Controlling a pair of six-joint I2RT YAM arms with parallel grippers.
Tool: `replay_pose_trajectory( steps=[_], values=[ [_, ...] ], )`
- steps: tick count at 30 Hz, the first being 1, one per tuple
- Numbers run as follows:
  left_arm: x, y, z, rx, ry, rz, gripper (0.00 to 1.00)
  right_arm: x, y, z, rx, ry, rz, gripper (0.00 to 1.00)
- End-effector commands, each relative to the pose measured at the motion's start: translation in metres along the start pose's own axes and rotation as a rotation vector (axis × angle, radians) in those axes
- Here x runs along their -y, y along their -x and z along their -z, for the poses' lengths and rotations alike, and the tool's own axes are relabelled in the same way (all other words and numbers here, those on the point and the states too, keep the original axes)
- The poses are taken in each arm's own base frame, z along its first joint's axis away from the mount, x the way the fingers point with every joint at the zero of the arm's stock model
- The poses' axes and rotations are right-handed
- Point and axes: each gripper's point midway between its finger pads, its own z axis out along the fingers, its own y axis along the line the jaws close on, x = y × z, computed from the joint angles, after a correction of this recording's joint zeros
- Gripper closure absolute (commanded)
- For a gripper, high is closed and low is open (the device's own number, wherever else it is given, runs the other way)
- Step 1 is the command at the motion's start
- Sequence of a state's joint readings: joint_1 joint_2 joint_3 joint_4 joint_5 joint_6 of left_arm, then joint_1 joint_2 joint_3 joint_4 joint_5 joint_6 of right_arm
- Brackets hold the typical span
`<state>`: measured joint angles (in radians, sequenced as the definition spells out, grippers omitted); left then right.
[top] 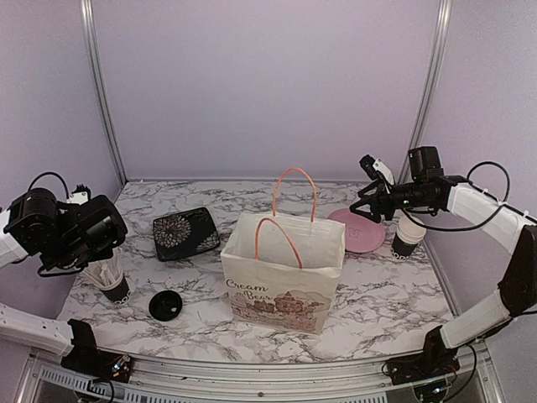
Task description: Pack the takeout coffee
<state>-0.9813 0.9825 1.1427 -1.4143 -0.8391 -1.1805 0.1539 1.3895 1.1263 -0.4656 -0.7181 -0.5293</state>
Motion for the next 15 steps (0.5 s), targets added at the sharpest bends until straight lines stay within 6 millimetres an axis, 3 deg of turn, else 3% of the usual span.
replay_pose_trajectory(
  steps=[1,7,15],
  values=[
    [-0.007,0.002,-0.003,0.018,0.046,-0.038,0.67,-0.002,0.001,0.001,0.005,0.012,0.007,0.32],
    [-0.008,0.003,-0.007,0.02,0.077,-0.056,0.67,-0.002,0.003,0.003,0.008,0.011,0.007,0.33],
    [-0.007,-0.003,-0.014,0.01,0.099,-0.08,0.79,-0.003,0.003,0.003,0.011,0.013,0.008,0.33]
  ],
)
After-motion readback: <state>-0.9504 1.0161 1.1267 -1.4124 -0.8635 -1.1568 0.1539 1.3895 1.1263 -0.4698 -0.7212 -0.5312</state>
